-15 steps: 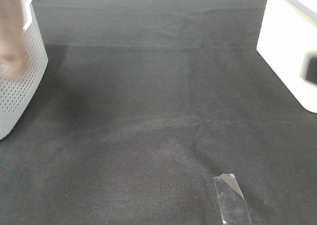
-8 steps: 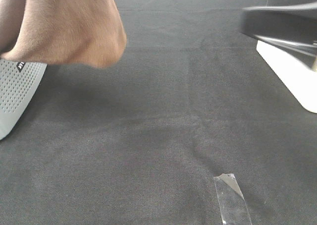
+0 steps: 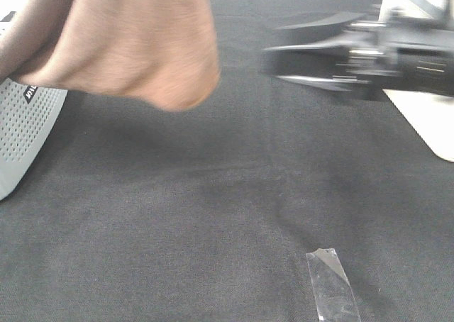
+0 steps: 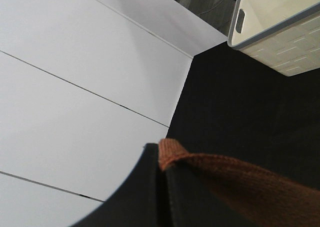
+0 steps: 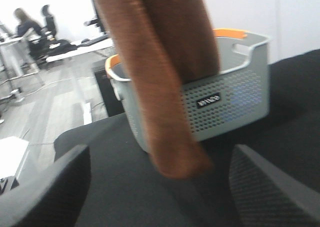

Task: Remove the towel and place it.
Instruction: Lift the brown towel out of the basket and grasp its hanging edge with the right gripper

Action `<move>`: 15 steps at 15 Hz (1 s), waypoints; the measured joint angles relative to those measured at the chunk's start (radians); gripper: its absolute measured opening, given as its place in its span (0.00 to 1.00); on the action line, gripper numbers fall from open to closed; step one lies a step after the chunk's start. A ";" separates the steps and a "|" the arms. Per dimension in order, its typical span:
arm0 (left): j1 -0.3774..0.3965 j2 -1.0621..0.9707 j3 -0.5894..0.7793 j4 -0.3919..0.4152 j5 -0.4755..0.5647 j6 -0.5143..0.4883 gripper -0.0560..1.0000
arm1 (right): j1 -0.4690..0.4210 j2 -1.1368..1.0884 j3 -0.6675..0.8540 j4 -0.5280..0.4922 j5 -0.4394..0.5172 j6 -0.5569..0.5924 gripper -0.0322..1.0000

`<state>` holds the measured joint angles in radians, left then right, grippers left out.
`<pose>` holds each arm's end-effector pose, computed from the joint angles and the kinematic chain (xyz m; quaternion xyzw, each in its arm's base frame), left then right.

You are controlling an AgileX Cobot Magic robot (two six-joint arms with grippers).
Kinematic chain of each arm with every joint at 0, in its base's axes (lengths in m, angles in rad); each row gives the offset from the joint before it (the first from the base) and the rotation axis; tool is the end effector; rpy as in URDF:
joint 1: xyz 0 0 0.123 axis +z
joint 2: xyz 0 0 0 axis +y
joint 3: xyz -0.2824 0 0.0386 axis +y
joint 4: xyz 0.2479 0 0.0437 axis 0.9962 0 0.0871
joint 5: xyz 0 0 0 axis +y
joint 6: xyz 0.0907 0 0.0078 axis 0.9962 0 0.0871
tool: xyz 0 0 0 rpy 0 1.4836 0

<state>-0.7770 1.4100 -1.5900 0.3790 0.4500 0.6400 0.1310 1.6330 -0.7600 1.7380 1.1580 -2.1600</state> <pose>0.2368 -0.2123 0.4814 0.5504 0.5225 0.1281 0.6384 0.2712 0.1187 0.2246 -0.4002 0.6541 0.4346 0.4723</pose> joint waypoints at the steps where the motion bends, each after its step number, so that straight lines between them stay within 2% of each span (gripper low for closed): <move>1: 0.000 0.004 0.000 0.000 -0.002 0.000 0.05 | 0.042 0.034 -0.052 -0.002 -0.029 0.007 0.74; 4: 0.000 0.006 0.000 -0.003 -0.026 0.000 0.05 | 0.116 0.139 -0.203 -0.001 -0.125 0.038 0.74; 6: 0.000 0.006 0.000 -0.012 -0.026 0.000 0.05 | 0.117 0.172 -0.260 0.000 -0.125 0.060 0.74; 8: 0.000 0.006 0.000 -0.013 -0.046 0.000 0.05 | 0.145 0.178 -0.276 0.006 -0.120 0.068 0.74; 11: 0.000 0.007 0.000 -0.018 -0.073 0.000 0.05 | 0.256 0.181 -0.277 -0.055 -0.127 0.069 0.74; 15: 0.000 0.014 0.000 0.027 -0.050 0.000 0.05 | 0.262 0.181 -0.277 -0.104 -0.149 0.096 0.70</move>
<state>-0.7770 1.4240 -1.5900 0.4060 0.4000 0.6400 0.3930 1.8140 -1.0370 1.6340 1.0090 -2.0640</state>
